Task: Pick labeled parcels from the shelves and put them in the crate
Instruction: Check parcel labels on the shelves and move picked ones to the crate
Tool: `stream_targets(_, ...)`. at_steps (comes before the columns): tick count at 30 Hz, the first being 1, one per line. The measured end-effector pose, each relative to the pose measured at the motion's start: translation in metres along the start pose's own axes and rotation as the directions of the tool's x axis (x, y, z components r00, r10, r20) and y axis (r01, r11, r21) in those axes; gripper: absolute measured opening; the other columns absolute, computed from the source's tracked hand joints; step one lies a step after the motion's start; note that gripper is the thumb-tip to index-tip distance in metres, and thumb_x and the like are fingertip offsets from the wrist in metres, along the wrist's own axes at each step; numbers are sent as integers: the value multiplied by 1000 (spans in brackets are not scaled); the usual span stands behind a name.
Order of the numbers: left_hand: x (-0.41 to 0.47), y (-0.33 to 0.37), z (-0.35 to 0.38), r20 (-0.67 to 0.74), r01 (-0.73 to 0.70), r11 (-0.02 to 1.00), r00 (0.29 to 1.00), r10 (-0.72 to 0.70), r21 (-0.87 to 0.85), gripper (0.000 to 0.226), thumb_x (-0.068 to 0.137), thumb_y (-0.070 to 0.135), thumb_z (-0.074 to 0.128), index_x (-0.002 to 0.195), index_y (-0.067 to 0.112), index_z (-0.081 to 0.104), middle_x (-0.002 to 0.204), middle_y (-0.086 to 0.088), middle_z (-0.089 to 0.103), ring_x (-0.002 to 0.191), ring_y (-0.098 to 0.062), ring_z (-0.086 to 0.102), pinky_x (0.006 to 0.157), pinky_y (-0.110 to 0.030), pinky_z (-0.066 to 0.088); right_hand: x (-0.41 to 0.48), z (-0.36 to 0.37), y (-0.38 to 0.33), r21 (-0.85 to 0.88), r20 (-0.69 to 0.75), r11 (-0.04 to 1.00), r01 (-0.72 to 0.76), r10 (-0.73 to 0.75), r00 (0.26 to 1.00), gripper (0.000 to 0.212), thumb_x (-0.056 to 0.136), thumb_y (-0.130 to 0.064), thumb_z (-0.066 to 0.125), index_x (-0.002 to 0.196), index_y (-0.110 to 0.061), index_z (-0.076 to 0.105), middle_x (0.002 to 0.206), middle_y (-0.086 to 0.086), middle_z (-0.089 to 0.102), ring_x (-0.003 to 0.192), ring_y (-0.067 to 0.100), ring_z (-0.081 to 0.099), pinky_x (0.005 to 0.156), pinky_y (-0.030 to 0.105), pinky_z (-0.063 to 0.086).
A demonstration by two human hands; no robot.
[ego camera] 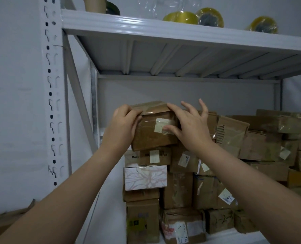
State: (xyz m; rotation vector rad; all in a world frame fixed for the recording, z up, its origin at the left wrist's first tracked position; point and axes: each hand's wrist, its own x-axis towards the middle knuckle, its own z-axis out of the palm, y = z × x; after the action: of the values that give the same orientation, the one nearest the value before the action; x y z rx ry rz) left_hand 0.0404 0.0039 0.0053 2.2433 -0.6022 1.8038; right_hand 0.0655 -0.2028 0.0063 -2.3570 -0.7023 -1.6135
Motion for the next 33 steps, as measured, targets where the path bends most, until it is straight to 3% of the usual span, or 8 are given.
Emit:
stream_targets(4, -12, 1, -18, -82, -14, 999, 997, 10, -50, 31, 95, 20, 47, 114, 1, 63, 94, -12, 53, 86, -21, 52, 69, -27, 46, -4, -13, -21, 352, 26, 930, -108, 106, 994, 68, 86, -40, 66, 145, -28, 35, 133, -5, 54, 124, 7, 38, 108, 28, 25)
stream_targets(7, -22, 2, -31, -127, -22, 995, 992, 10, -93, 33, 95, 19, 46, 117, 0, 61, 100, -13, 52, 92, -19, 52, 76, -31, 52, -11, -21, -40, 773, 137, 590, -234, 204, 969, 74, 84, -40, 66, 147, -27, 30, 135, -20, 41, 124, -8, 37, 98, 6, 35)
stream_targets(12, -38, 10, -46, -129, -129, 986, 985, 115, -106, 33, 91, 13, 44, 114, -2, 63, 117, -12, 44, 120, -29, 44, 102, -36, 41, -22, -21, -69, 912, 350, 108, -396, 300, 887, 46, 91, -46, 51, 133, -28, 48, 121, -12, 60, 109, -3, 58, 82, 12, 49)
stream_targets(15, -43, 13, -55, -156, -174, 967, 977, 146, -184, 27, 94, 17, 49, 111, 0, 63, 121, -7, 36, 128, -23, 38, 105, -36, 40, -30, -17, -83, 913, 399, -55, -404, 324, 858, 61, 86, -42, 63, 141, -35, 37, 128, -6, 60, 117, 13, 58, 102, 41, 46)
stream_targets(19, -53, 26, -76, -139, 96, 832, 969, -203, -547, 41, 95, 40, 41, 122, 11, 52, 134, -3, 31, 129, 6, 33, 107, -26, 38, -46, -21, -97, 929, 350, -22, -371, 386, 854, 62, 86, -35, 67, 140, -37, 37, 131, -7, 57, 120, 11, 56, 106, 42, 43)
stream_targets(23, -48, 22, -87, 375, 556, 117, 686, -623, -823, 70, 88, 60, 50, 140, 14, 39, 142, 2, 45, 130, -17, 45, 110, -41, 36, -71, -30, -115, 951, 221, 111, -290, 415, 883, 65, 88, -20, 65, 142, -34, 32, 133, -12, 51, 118, -1, 54, 97, 19, 47)
stream_targets(27, -67, 28, -93, 592, 700, 96, 661, -460, -707, 48, 85, 43, 62, 129, 32, 47, 117, 11, 63, 103, -5, 61, 86, -27, 49, -91, -33, -125, 935, 172, 236, -264, 350, 921, 72, 85, -16, 70, 141, -34, 30, 140, -7, 45, 123, -2, 50, 96, 14, 44)
stream_targets(33, -102, 32, -99, 538, 658, 27, 638, -551, -752, 34, 84, 31, 63, 117, 32, 54, 111, 6, 69, 94, -9, 68, 78, -29, 56, -106, -43, -122, 906, 283, 193, -376, 383, 879, 38, 93, -46, 47, 130, -38, 51, 139, -8, 50, 127, 4, 47, 108, 36, 41)
